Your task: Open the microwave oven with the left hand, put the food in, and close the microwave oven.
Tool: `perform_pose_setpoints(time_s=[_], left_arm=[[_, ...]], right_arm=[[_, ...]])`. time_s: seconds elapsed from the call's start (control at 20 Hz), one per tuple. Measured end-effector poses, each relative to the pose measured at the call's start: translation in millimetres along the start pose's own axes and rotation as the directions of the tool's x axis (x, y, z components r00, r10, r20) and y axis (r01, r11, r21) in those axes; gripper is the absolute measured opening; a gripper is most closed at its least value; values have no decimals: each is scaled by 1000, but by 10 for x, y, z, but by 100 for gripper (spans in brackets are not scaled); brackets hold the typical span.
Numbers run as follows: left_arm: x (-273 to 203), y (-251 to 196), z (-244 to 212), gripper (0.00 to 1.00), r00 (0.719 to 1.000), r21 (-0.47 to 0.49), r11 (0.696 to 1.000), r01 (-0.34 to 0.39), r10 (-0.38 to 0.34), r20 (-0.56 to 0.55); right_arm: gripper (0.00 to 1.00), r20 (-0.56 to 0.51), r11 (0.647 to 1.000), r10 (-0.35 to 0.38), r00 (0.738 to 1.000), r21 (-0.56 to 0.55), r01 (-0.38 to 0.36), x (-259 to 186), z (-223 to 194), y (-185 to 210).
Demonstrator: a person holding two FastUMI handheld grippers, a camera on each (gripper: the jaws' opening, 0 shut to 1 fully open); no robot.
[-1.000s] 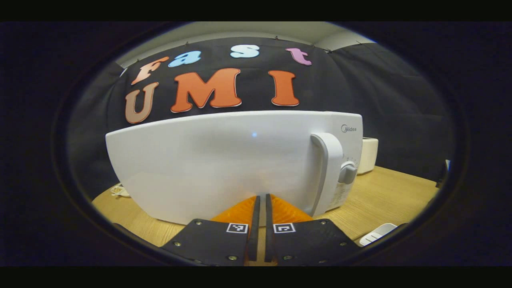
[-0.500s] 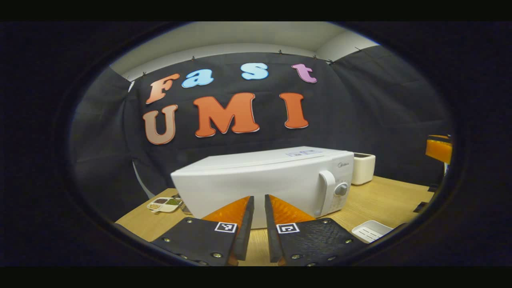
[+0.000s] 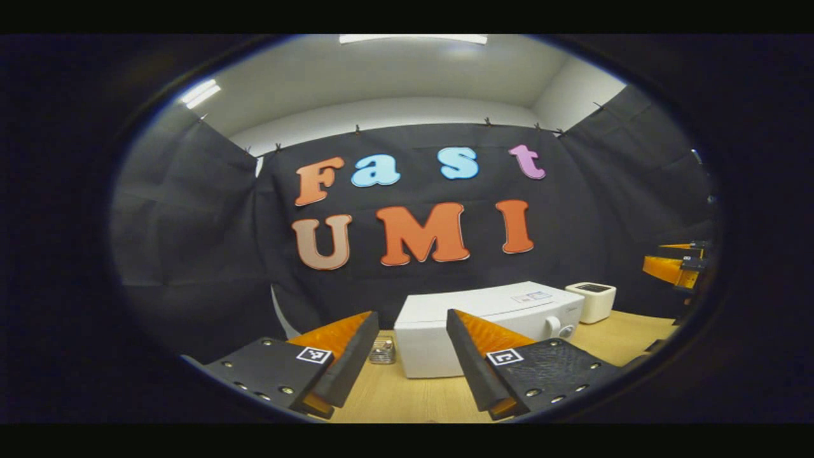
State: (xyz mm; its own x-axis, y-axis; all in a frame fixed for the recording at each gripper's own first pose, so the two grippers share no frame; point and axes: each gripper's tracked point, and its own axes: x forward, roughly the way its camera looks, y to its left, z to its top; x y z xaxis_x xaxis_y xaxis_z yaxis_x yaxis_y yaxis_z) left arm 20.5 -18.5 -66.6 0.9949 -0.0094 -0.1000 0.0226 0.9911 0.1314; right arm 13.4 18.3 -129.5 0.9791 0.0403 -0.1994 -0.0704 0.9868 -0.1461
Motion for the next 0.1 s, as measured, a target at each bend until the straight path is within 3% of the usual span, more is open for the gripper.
perform_pose_setpoints(time_s=[0.1], left_arm=[[-108,238,115,82,999,-9,999,-44,44,0]], right_arm=[[88,13,1000,10,1000,-4,-10,20,176,75]])
